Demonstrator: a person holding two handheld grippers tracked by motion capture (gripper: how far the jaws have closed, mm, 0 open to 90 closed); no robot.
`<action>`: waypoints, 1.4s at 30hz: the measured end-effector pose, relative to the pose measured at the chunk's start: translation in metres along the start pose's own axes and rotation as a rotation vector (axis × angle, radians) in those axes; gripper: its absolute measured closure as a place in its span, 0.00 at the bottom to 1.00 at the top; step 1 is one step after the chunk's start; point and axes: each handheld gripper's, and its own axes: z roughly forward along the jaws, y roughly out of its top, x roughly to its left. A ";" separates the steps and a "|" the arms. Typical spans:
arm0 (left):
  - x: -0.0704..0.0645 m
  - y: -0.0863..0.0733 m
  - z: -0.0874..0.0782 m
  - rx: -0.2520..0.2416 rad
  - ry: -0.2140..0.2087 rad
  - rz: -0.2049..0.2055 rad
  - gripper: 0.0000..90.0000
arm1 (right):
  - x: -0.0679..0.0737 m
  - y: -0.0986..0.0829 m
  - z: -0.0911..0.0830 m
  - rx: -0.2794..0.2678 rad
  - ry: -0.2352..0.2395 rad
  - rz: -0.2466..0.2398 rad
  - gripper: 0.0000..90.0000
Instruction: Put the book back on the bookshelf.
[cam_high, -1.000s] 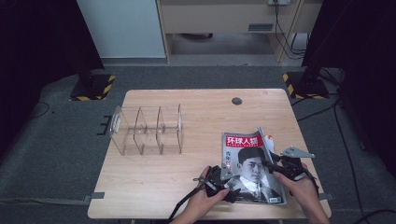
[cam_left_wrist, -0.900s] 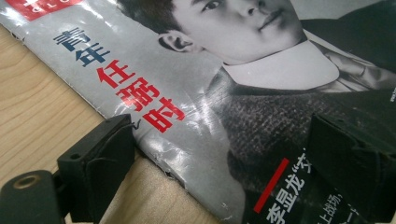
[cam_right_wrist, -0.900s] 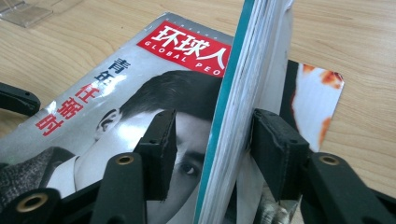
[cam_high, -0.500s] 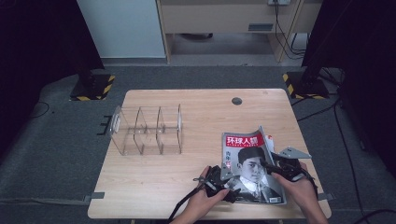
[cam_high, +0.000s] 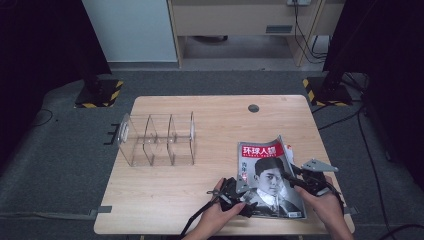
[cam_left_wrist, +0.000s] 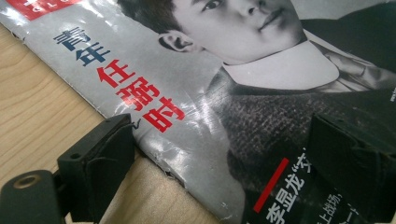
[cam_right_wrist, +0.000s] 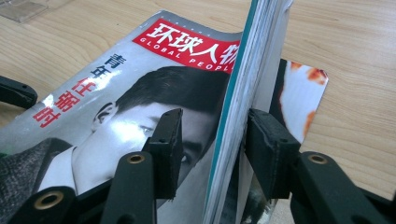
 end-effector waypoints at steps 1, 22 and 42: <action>0.000 0.000 0.000 0.000 0.000 0.000 0.08 | 0.000 0.000 0.000 0.000 0.000 0.000 0.63; -0.001 0.000 0.000 -0.001 0.002 -0.001 0.08 | -0.001 -0.001 0.005 0.023 0.063 0.069 0.65; 0.000 0.000 0.000 0.001 0.000 0.003 0.08 | -0.007 0.000 0.013 0.075 0.154 0.140 0.33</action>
